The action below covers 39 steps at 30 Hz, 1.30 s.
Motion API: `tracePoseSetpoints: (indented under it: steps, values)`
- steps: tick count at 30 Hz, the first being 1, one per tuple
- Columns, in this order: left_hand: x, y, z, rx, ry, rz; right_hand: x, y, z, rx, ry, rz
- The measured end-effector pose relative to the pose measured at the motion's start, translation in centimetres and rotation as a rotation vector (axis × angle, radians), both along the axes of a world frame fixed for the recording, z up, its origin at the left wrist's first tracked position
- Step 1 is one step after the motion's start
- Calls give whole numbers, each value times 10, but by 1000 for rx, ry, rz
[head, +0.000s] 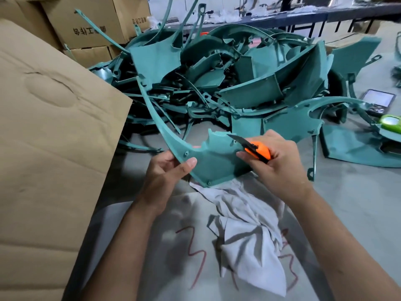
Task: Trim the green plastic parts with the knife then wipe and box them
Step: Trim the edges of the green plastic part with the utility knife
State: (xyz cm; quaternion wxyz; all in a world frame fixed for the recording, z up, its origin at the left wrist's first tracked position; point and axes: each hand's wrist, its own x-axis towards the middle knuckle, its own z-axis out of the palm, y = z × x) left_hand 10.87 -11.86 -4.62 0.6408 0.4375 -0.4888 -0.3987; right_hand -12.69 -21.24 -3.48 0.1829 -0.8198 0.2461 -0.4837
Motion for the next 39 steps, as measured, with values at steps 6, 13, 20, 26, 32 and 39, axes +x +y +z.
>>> tracePoseSetpoints:
  steps: [6, 13, 20, 26, 32, 39]
  values:
    - [-7, -2, -1, -106, -119, 176, 6, 2, -5, 116, -111, -121]
    - [-21, -4, 9, -90, 196, 436, 10, 11, -6, 171, 5, -63]
    - [-24, 7, 33, -205, 359, 359, 17, 15, -8, 77, 82, 31]
    - [-22, 6, 33, -164, 466, 361, 14, 13, -12, 61, 63, 10]
    - [-15, 2, 24, -49, 526, 327, 9, 8, -12, 81, 4, -166]
    - [-18, 0, 18, -23, 616, 311, 13, 14, -8, 35, 42, -35]
